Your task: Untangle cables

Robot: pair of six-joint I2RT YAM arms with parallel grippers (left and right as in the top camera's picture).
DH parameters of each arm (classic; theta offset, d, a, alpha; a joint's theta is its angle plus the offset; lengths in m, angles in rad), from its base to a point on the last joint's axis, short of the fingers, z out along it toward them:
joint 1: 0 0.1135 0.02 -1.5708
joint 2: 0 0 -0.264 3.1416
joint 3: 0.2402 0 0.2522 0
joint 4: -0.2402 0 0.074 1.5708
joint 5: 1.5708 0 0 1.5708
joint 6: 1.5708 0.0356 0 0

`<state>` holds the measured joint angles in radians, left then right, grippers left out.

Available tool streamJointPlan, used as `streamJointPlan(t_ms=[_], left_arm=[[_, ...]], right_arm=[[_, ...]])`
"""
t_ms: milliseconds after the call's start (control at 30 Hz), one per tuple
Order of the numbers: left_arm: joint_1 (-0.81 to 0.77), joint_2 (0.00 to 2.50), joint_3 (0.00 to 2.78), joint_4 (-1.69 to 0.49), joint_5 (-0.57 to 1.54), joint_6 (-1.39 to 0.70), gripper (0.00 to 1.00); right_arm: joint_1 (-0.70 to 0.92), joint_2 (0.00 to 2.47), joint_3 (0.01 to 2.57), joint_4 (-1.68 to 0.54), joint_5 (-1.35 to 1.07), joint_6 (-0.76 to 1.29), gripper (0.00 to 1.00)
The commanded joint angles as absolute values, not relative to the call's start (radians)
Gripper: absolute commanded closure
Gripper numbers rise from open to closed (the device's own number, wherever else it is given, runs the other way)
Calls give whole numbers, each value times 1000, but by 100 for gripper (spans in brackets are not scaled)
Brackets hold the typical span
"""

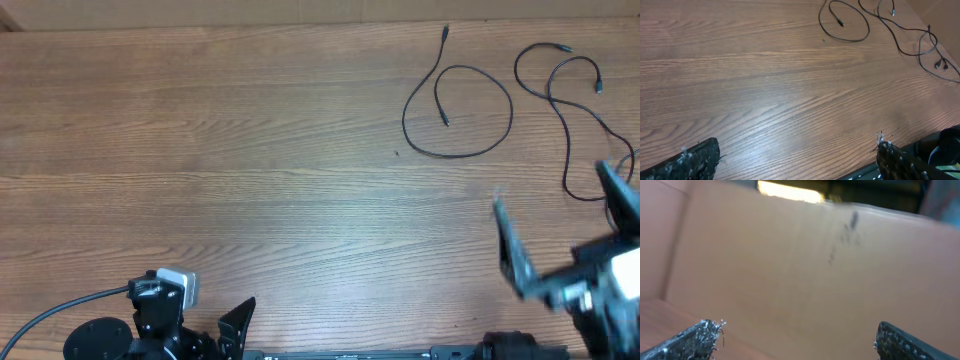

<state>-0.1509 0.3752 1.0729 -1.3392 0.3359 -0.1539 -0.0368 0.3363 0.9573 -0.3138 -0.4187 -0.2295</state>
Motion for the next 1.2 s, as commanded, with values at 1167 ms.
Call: streamJointPlan(t_ms=[1167], left_arm=[[-158,371,1075,-1336,333,-157,0]], right_arm=[[29,4,1260,-557,-443,-345,0]])
